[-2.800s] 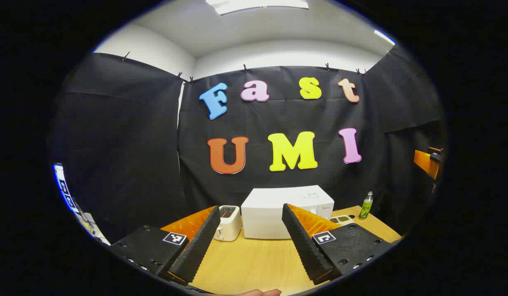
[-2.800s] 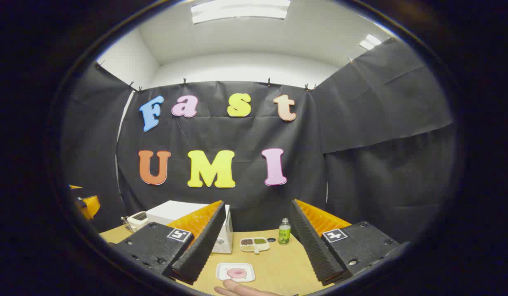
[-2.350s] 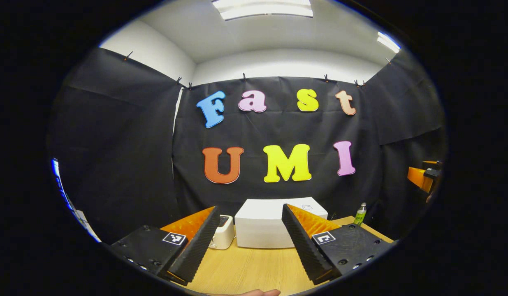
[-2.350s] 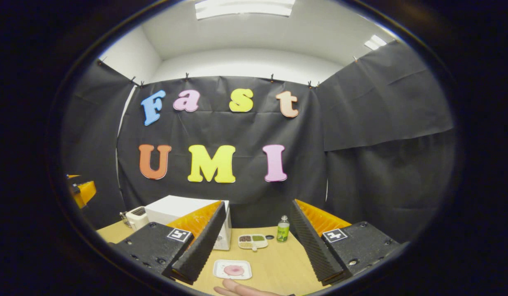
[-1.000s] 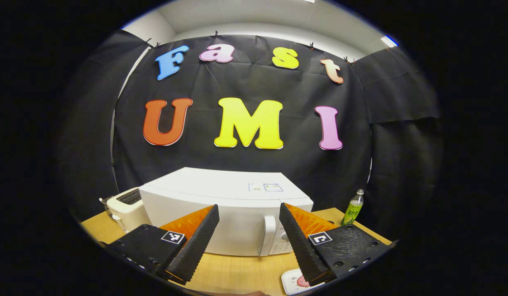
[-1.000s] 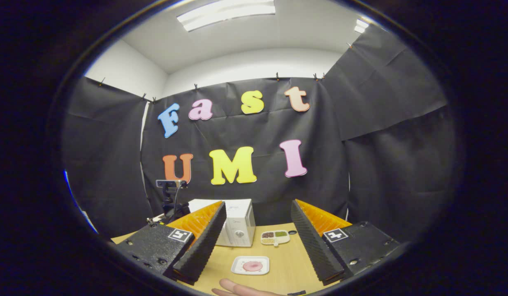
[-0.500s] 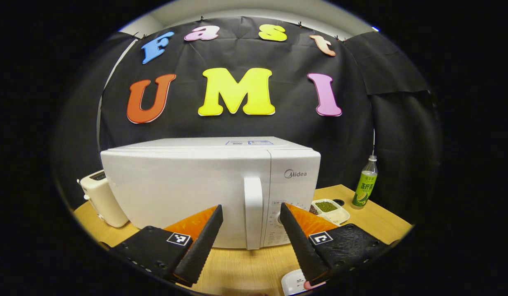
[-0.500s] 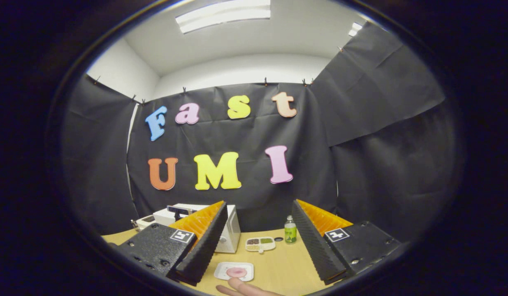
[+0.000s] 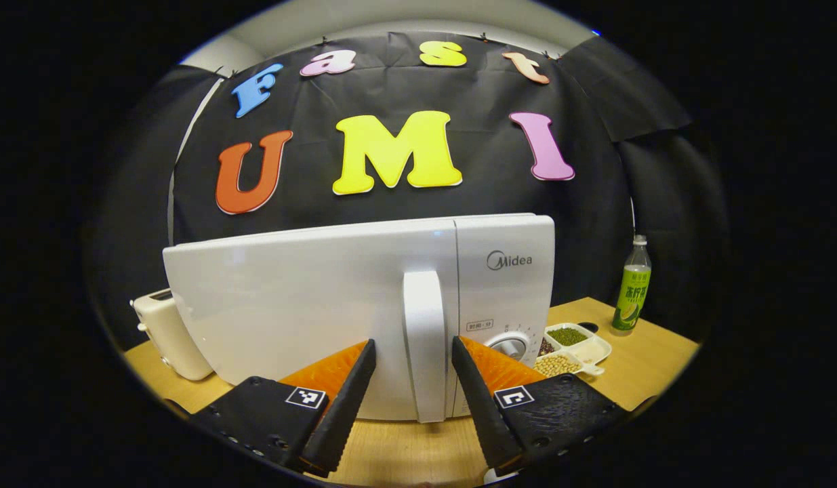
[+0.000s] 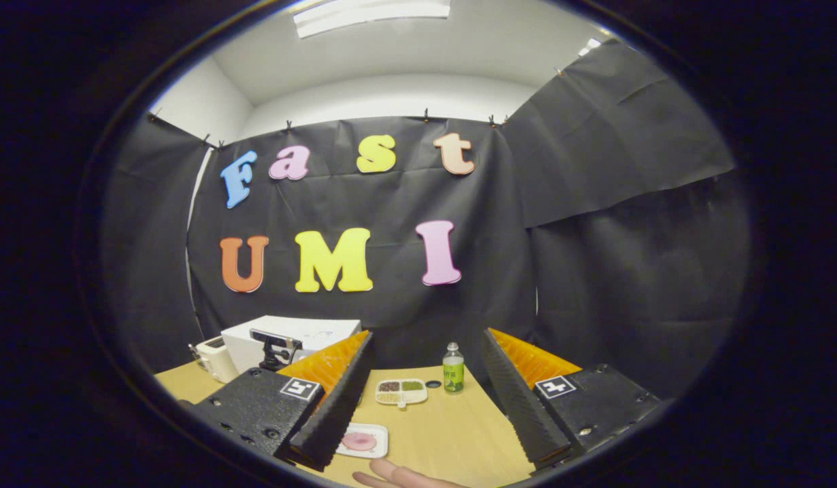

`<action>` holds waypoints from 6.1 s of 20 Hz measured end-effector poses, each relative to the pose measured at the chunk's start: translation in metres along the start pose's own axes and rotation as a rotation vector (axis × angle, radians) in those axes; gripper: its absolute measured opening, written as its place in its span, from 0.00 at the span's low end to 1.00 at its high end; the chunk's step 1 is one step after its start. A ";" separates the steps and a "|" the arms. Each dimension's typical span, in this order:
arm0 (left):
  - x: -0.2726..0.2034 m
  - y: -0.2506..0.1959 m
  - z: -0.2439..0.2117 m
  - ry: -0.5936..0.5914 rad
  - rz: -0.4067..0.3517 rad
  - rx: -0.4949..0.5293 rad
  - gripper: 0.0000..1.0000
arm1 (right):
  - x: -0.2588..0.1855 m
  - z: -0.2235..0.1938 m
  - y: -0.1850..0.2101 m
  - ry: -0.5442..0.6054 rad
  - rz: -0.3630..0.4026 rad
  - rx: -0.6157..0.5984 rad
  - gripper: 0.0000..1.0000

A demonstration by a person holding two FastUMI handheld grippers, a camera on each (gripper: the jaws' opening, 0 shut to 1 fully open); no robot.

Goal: Open the microwave oven with the left hand, put the food in, and close the microwave oven.

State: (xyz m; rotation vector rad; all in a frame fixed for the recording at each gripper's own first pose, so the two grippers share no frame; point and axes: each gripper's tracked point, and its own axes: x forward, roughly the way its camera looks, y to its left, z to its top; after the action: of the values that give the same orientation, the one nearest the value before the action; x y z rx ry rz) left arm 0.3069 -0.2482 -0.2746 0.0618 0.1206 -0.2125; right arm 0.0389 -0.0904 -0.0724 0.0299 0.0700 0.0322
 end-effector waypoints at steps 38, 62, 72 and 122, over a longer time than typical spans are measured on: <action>-0.138 0.033 -0.018 0.019 -0.272 -0.087 0.00 | -0.017 -0.033 0.022 0.088 0.022 -0.055 1.00; -0.348 0.230 0.010 -0.004 0.073 -0.125 0.94 | -0.004 -0.080 0.097 0.241 0.155 -0.117 1.00; -0.322 0.202 0.098 -0.108 0.079 -0.124 0.94 | 0.097 -0.181 0.088 0.627 0.225 -0.199 1.00; -0.356 0.274 0.110 -0.147 0.080 -0.183 0.95 | 0.110 -0.363 0.296 1.507 0.457 0.467 0.04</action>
State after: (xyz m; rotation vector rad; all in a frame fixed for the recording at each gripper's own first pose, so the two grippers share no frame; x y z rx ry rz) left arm 0.0330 0.0849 -0.1077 -0.1307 -0.0091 -0.1247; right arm 0.1137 0.2191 -0.4333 0.4874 1.5792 0.4931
